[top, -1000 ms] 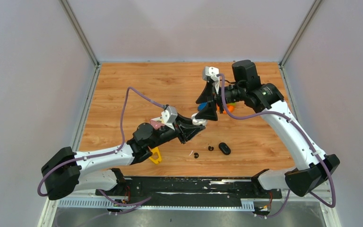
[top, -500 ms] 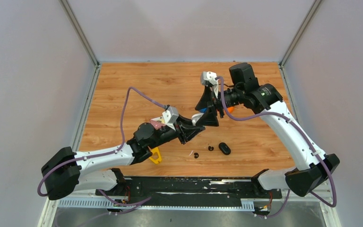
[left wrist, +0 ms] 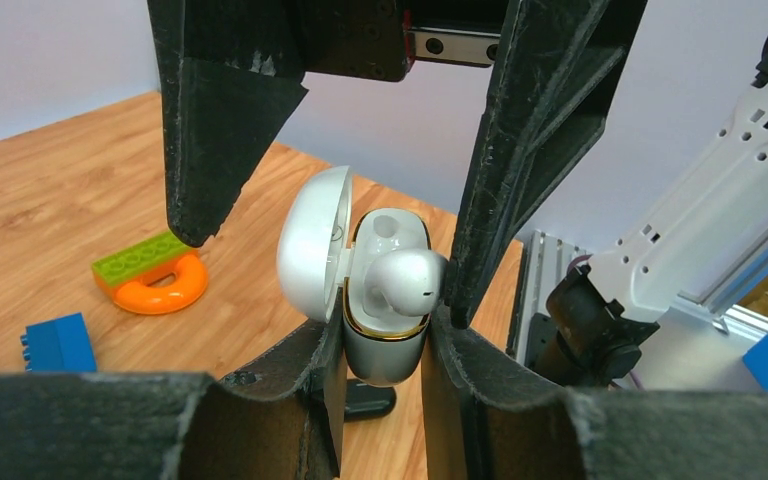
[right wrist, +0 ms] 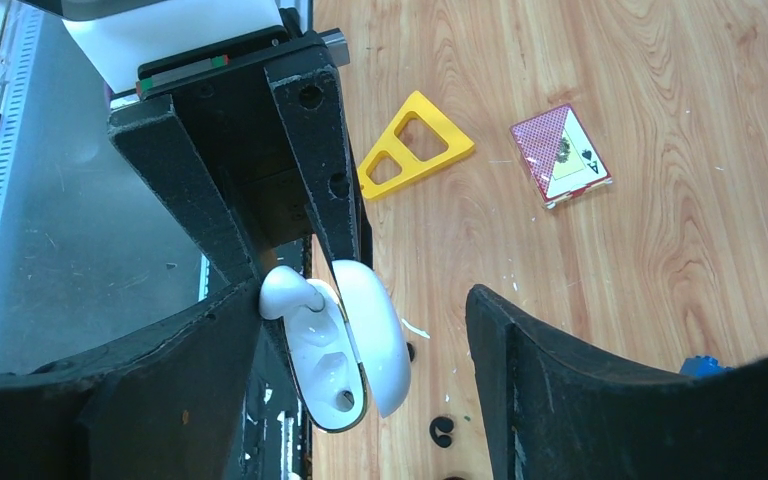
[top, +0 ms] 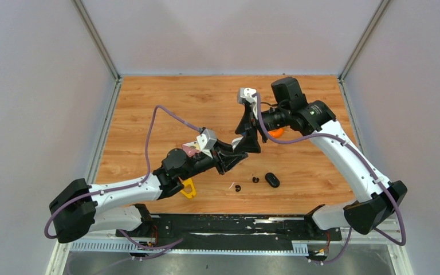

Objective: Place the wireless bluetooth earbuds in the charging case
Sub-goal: Place the earbud in the charging case.

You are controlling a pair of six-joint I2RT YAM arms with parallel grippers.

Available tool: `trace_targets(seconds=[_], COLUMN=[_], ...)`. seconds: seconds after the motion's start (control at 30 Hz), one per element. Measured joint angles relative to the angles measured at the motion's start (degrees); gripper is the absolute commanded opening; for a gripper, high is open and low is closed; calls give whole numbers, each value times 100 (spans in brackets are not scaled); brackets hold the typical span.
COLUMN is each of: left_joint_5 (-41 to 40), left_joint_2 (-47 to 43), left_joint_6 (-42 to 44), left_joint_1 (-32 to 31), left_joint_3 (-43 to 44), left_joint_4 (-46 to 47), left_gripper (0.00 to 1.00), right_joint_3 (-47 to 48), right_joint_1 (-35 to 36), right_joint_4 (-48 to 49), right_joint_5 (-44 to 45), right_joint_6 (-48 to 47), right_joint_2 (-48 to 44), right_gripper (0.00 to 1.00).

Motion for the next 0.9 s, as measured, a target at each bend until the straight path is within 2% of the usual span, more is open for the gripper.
trace_targets(seconds=[0.9], left_joint_5=[-39], left_joint_2=[-107], left_joint_6=[13], left_joint_1=[2], left_joint_3=[0], left_joint_4=[-271], left_gripper=[0], right_joint_3=[46], right_joint_1=[-17], right_joint_4=[-310], right_joint_5=[286], right_joint_6=[-133], right_joint_2=[-2], right_gripper=[73])
